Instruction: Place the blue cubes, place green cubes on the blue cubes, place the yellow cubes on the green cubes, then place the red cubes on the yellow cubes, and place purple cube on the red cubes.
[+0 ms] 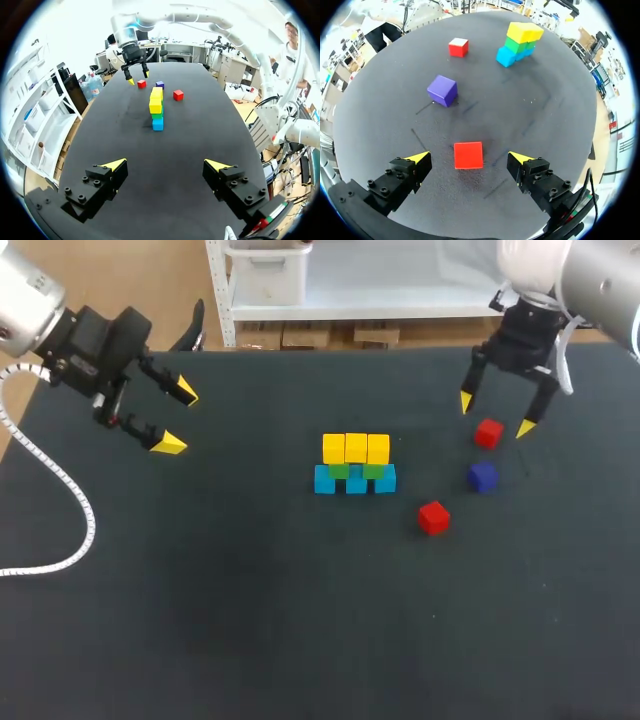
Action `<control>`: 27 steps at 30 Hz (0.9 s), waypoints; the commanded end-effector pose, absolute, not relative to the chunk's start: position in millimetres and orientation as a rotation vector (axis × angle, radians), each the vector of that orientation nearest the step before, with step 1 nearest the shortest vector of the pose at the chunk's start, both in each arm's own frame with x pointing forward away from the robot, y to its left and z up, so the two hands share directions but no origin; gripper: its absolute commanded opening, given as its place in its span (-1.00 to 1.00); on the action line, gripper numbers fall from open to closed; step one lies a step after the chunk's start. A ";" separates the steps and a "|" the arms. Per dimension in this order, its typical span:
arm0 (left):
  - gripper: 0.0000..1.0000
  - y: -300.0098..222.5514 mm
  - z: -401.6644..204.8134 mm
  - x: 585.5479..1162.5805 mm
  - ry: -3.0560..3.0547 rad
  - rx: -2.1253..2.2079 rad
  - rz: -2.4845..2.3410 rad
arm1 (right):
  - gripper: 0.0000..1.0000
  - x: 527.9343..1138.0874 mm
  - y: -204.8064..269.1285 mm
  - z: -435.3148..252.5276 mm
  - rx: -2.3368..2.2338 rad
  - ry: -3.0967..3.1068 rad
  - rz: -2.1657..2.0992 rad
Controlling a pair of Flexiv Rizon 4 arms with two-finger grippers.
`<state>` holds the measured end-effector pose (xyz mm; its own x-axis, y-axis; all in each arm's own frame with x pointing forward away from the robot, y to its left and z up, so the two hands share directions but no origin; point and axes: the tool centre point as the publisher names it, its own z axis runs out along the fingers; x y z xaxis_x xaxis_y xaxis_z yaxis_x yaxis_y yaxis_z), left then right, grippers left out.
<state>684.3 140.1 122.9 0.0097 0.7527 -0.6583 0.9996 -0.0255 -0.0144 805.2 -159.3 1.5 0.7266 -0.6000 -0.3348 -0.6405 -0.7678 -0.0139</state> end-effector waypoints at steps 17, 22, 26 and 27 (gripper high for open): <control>1.00 141.3 122.5 684.2 1.788 1.830 -0.702 | -1.00 802.9 -163.9 -8.8 -2.789 1.038 0.469; 1.00 141.3 122.5 684.2 1.788 1.830 -0.702 | -1.00 800.5 -168.5 1.7 -2.751 1.109 0.455; 1.00 141.3 122.5 684.2 1.788 1.830 -0.702 | -1.00 800.4 -173.3 21.1 -2.584 1.353 0.492; 1.00 141.3 122.5 684.2 1.788 1.830 -0.702 | -1.00 799.8 -174.5 27.2 -2.515 1.421 0.516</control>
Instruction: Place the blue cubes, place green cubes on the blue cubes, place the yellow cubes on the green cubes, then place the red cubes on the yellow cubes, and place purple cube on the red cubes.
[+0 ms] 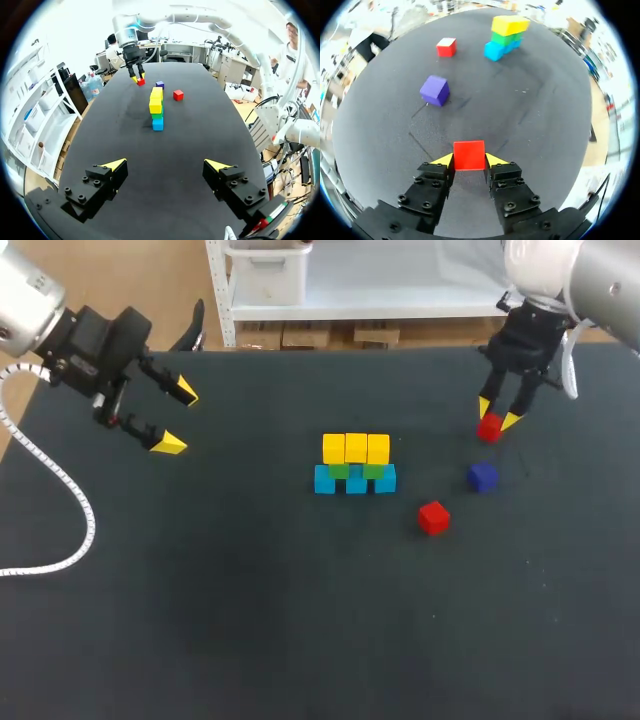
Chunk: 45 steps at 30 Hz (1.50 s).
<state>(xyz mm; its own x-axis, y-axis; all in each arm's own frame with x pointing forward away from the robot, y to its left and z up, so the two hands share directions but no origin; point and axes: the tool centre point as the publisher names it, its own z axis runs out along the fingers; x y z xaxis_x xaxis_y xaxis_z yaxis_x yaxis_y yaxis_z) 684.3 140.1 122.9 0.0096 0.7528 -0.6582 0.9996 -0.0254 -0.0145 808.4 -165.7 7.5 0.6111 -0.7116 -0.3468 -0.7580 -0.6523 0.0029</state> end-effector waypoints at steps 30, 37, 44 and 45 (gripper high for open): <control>1.00 141.3 122.5 684.2 1.788 1.830 -0.702 | -1.00 728.4 -144.9 96.3 -1.826 1.405 0.890; 1.00 141.3 122.5 684.2 1.788 1.830 -0.702 | -1.00 728.4 -144.9 96.3 -1.826 1.405 0.890; 1.00 141.3 122.5 684.2 1.788 1.830 -0.702 | -1.00 728.4 -144.9 96.3 -1.826 1.405 0.890; 1.00 141.3 122.5 684.2 1.788 1.830 -0.702 | -1.00 728.4 -144.9 96.3 -1.826 1.405 0.890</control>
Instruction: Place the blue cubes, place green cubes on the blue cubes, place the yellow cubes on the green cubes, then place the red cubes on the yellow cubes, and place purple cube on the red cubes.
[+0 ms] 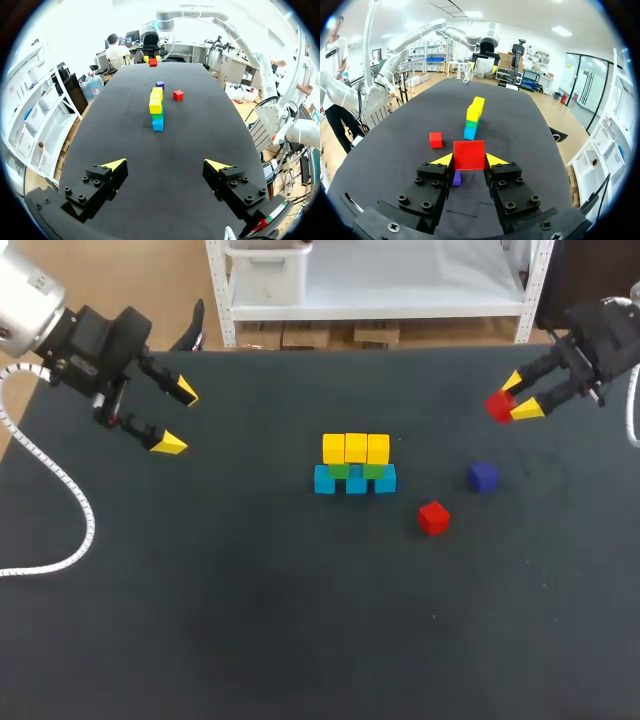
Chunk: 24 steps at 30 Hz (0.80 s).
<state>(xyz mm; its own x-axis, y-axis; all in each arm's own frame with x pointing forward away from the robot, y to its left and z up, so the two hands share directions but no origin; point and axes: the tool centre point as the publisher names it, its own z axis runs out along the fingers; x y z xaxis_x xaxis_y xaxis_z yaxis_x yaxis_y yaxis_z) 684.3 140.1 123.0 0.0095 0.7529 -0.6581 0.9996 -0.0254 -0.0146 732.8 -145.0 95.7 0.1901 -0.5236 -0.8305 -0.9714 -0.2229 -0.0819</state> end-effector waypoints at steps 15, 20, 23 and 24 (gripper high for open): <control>1.00 141.3 122.5 684.2 1.788 1.830 -0.702 | -1.00 728.0 -100.0 120.2 -2.137 1.754 0.378; 1.00 141.3 122.5 684.2 1.788 1.830 -0.702 | -1.00 724.9 -85.5 124.5 -2.062 1.866 0.299; 1.00 141.3 122.5 684.2 1.788 1.830 -0.702 | -1.00 722.5 -77.0 123.1 -2.024 1.927 0.263; 1.00 141.3 122.5 684.2 1.788 1.830 -0.702 | -1.00 721.8 -74.4 122.9 -2.007 1.942 0.269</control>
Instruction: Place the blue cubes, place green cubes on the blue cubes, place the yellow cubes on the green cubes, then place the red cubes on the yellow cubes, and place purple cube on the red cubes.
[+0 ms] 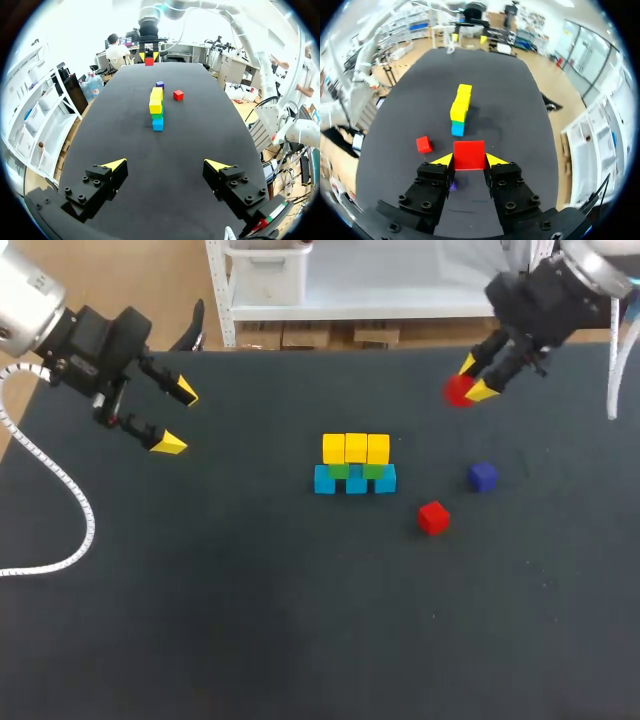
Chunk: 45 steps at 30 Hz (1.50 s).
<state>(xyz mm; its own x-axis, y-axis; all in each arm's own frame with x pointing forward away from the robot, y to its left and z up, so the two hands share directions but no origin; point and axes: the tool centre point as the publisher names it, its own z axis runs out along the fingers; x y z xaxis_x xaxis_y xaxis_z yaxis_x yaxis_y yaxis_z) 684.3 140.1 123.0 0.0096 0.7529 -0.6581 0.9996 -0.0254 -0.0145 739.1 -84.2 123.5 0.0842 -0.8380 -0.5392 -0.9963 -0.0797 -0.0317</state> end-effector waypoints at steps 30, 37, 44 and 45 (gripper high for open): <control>1.00 141.3 122.5 684.2 1.788 1.830 -0.702 | -1.00 719.9 5.6 114.9 -1.934 2.073 0.300; 1.00 141.3 122.5 684.2 1.788 1.830 -0.702 | -1.00 722.1 27.0 111.4 -1.938 2.082 0.336; 1.00 141.3 122.5 684.2 1.788 1.830 -0.702 | -1.00 719.4 40.1 110.9 -1.924 2.093 0.347; 1.00 141.3 122.5 684.2 1.788 1.830 -0.702 | -1.00 718.5 41.1 110.8 -1.923 2.094 0.347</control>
